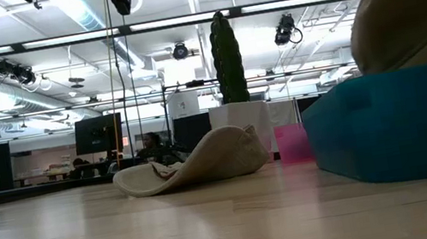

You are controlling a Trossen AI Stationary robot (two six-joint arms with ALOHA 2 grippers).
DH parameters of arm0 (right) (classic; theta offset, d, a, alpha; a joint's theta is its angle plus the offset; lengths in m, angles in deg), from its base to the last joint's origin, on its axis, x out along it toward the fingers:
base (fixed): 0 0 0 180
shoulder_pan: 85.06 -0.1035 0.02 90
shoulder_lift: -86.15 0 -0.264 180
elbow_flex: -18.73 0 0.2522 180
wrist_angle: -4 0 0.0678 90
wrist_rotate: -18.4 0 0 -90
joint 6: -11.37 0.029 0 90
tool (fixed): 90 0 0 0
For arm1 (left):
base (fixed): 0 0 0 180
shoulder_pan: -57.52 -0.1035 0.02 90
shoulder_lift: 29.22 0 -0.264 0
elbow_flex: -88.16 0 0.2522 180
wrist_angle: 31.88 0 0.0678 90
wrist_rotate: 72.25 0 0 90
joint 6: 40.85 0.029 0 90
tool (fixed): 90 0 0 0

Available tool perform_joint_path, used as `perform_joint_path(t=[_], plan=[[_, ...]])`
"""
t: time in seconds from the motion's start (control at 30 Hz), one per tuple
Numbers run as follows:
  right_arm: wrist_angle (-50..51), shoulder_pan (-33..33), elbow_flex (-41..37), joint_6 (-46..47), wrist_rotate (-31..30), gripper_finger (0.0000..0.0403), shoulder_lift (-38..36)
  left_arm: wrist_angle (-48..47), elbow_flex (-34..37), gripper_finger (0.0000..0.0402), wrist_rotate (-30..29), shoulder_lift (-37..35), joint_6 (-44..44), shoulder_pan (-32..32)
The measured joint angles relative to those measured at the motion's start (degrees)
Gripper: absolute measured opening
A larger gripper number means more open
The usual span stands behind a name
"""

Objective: Pick & Place hat
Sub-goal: Put the bottom brown cap into the blue bin

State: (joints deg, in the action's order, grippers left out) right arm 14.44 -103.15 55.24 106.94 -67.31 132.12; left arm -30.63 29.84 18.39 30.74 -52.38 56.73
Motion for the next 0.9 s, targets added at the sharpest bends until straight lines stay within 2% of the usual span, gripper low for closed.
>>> perform_joint_path(t=[0.27,0.6,0.77,0.9], plan=[[2.4,0.0,0.1,2.7,-2.4,0.0000,0.0,-0.9,0.0,0.0009,0.0,0.0,-0.3,0.0],[19.1,0.0,7.5,2.9,-4.5,0.0000,0.0,-1.2,0.0,0.0009,0.0,0.0,0.2,-0.4],[27.1,0.0,9.4,3.9,-3.8,0.0000,0.0,-1.3,0.0,0.0009,0.0,0.0,0.2,-1.1],[28.0,0.0,9.4,2.2,-1.0,0.0003,0.0,-1.3,0.0,0.0009,0.0,0.0,0.3,-1.6]])
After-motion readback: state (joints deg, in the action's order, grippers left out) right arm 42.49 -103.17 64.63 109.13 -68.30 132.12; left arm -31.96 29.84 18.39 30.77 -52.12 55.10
